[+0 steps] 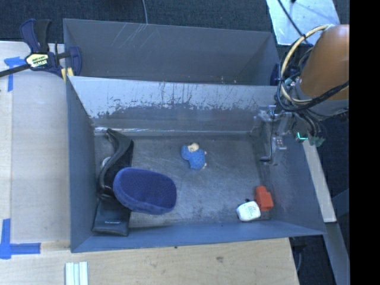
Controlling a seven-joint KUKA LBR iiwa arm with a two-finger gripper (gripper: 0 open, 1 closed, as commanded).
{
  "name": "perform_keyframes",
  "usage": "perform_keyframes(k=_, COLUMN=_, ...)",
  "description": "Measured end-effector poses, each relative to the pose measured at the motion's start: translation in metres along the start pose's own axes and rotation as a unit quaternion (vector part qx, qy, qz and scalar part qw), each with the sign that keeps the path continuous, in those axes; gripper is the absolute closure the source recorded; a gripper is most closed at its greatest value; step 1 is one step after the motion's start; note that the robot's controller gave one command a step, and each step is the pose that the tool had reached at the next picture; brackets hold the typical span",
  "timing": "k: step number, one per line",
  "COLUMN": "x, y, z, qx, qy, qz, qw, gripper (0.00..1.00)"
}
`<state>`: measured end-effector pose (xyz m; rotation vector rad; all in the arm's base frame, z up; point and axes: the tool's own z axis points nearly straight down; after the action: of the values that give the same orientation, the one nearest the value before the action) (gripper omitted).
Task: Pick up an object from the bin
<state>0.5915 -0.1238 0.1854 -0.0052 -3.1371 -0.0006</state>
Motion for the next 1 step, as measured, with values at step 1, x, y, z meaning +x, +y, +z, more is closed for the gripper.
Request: perform_keyframes(k=1, x=0.0095, y=0.0521, z=0.0998, qx=-0.001, qy=0.0003, qz=0.000, qw=1.0000, gripper=0.00)
